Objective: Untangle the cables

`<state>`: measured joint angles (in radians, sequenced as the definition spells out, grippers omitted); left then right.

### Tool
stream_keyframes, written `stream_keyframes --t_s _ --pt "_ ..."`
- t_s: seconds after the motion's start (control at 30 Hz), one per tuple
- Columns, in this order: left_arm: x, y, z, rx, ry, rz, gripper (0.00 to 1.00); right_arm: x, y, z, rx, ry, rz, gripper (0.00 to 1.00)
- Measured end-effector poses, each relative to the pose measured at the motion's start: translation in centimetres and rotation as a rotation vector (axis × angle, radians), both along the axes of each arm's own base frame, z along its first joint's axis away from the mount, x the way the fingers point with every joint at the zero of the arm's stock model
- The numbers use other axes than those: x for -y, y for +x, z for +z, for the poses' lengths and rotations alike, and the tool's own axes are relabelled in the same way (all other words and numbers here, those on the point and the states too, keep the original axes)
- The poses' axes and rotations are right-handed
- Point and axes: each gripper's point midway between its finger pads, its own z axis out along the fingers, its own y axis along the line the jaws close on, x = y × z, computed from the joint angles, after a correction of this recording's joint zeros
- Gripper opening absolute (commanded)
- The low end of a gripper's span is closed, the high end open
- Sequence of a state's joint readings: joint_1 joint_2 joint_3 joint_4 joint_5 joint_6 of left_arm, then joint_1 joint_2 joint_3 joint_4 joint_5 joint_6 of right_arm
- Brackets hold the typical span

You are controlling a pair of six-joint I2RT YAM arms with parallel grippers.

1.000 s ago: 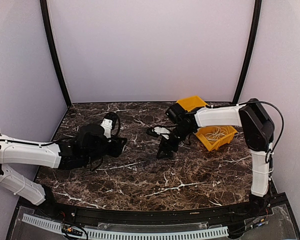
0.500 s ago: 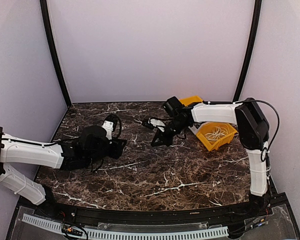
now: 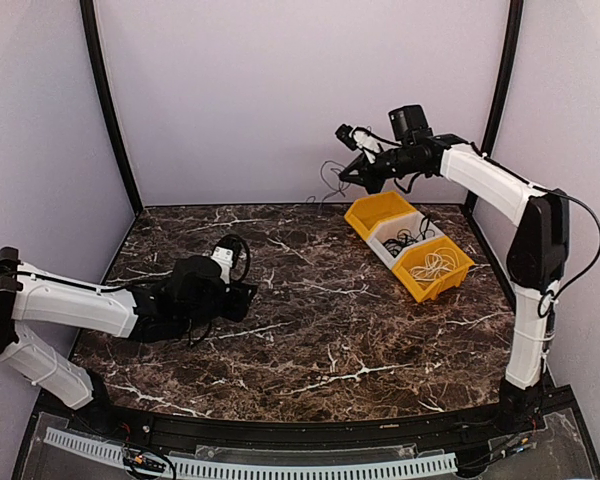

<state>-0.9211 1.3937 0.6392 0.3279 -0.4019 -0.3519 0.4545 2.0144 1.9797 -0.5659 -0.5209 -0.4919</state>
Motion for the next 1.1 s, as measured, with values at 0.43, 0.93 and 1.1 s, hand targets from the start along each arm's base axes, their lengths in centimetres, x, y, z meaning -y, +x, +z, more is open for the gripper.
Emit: stream_keyframes --t_s 0.43,0.93,1.1 --pt "0.4 -0.2 -1.1 -0.035 -0.006 -0.008 0.45 9.1 9.8 3.9 0.177 0.05 -0.355 0.0" --pt "0.5 -0.2 -1.0 -0.04 -0.026 -0.004 0.45 16.9 15.2 -5.8 -0.027 0.036 -0.555 0.0" --pt "0.7 -0.1 -0.9 -0.042 -0.038 -0.004 0.44 16.7 14.9 -6.8 -0.043 0.022 -0.547 0.0"
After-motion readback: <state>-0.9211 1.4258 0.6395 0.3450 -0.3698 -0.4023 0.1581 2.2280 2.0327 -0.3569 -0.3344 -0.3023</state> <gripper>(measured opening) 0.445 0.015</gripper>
